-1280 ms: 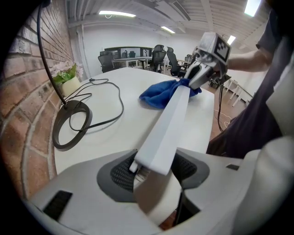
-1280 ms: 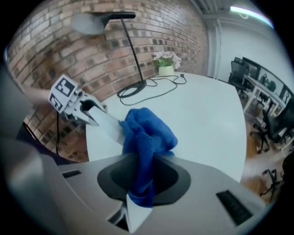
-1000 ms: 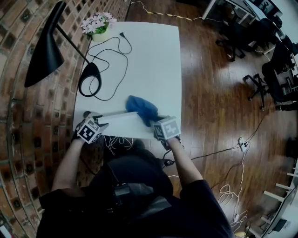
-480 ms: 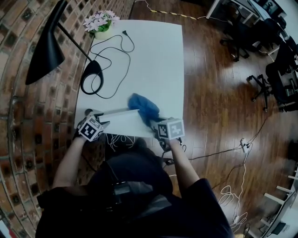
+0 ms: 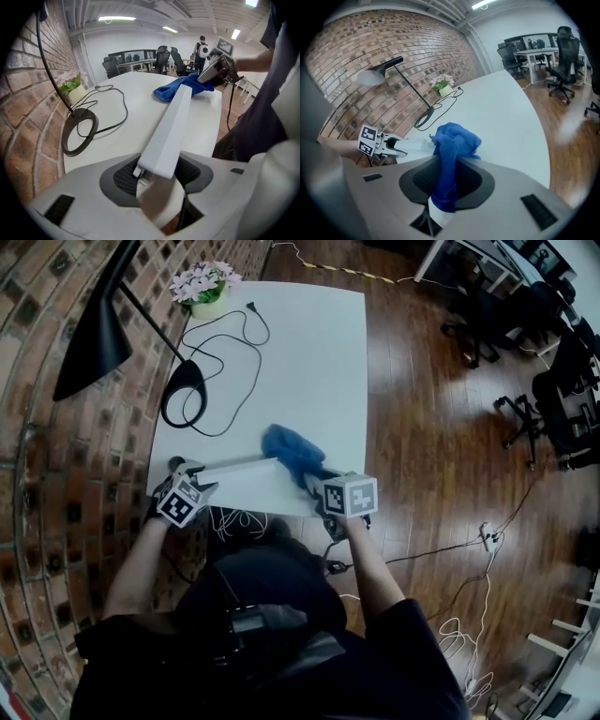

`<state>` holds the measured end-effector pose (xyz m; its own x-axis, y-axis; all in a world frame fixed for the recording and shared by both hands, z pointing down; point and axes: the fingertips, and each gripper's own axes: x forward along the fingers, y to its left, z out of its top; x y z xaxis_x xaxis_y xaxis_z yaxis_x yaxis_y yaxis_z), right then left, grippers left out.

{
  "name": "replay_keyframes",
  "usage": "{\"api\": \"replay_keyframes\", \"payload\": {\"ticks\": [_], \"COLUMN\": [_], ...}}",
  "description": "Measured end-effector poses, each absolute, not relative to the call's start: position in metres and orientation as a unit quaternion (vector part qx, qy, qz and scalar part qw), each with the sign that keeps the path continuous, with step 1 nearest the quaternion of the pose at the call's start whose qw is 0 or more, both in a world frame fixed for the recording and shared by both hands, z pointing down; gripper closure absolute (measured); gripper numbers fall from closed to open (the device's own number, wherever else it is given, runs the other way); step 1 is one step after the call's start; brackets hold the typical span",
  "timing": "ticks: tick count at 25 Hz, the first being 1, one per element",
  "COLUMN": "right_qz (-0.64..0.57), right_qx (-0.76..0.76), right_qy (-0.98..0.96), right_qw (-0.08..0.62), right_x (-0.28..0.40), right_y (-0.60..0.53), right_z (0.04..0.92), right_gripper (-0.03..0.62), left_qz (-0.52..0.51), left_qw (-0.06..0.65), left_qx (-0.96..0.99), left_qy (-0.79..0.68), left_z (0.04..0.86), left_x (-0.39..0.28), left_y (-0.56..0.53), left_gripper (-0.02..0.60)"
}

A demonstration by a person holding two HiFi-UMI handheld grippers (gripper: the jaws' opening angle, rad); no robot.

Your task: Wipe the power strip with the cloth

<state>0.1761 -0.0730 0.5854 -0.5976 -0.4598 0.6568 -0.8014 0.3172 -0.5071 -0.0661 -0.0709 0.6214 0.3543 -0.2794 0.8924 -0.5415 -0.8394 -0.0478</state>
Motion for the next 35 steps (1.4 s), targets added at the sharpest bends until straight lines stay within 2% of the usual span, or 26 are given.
{"api": "replay_keyframes", "payload": {"ticks": [4, 6, 9, 10, 14, 18, 23, 28, 30, 35], "right_qz": [0.358, 0.345, 0.352, 0.346, 0.239, 0.137, 0.006, -0.005, -0.015, -0.020], "right_qx": [0.393, 0.371, 0.339, 0.335, 0.318, 0.235, 0.139, 0.107, 0.099, 0.104], "right_qy": [-0.805, -0.815, -0.829, -0.832, -0.855, -0.893, -0.881, -0.878, -0.876, -0.866], "right_qw": [0.262, 0.281, 0.273, 0.276, 0.333, 0.357, 0.452, 0.466, 0.472, 0.488], "right_x": [0.178, 0.173, 0.171, 0.175, 0.167, 0.088, 0.020, 0.004, 0.001, -0.005], "right_y": [-0.070, -0.064, -0.054, -0.052, -0.059, -0.072, -0.080, -0.073, -0.070, -0.065], "right_z": [0.589, 0.590, 0.579, 0.573, 0.542, 0.533, 0.580, 0.588, 0.592, 0.597], "right_gripper": [0.473, 0.401, 0.290, 0.276, 0.275, 0.275, 0.276, 0.276, 0.311, 0.312], "left_qz": [0.514, 0.513, 0.511, 0.510, 0.503, 0.500, 0.497, 0.482, 0.478, 0.471], "left_qw": [0.094, 0.086, 0.080, 0.079, 0.071, 0.067, 0.065, 0.054, 0.049, 0.057], "left_qx": [0.811, 0.811, 0.813, 0.813, 0.817, 0.819, 0.823, 0.832, 0.836, 0.846], "left_qy": [-0.262, -0.267, -0.269, -0.270, -0.273, -0.272, -0.266, -0.268, -0.265, -0.243], "left_z": [0.621, 0.620, 0.621, 0.620, 0.620, 0.620, 0.622, 0.618, 0.619, 0.620], "left_x": [-0.065, -0.067, -0.066, -0.066, -0.068, -0.067, -0.063, -0.063, -0.064, -0.065], "left_y": [-0.072, -0.071, -0.070, -0.070, -0.071, -0.069, -0.068, -0.070, -0.071, -0.068], "left_gripper": [0.357, 0.360, 0.360, 0.360, 0.360, 0.360, 0.362, 0.364, 0.365, 0.370]}}
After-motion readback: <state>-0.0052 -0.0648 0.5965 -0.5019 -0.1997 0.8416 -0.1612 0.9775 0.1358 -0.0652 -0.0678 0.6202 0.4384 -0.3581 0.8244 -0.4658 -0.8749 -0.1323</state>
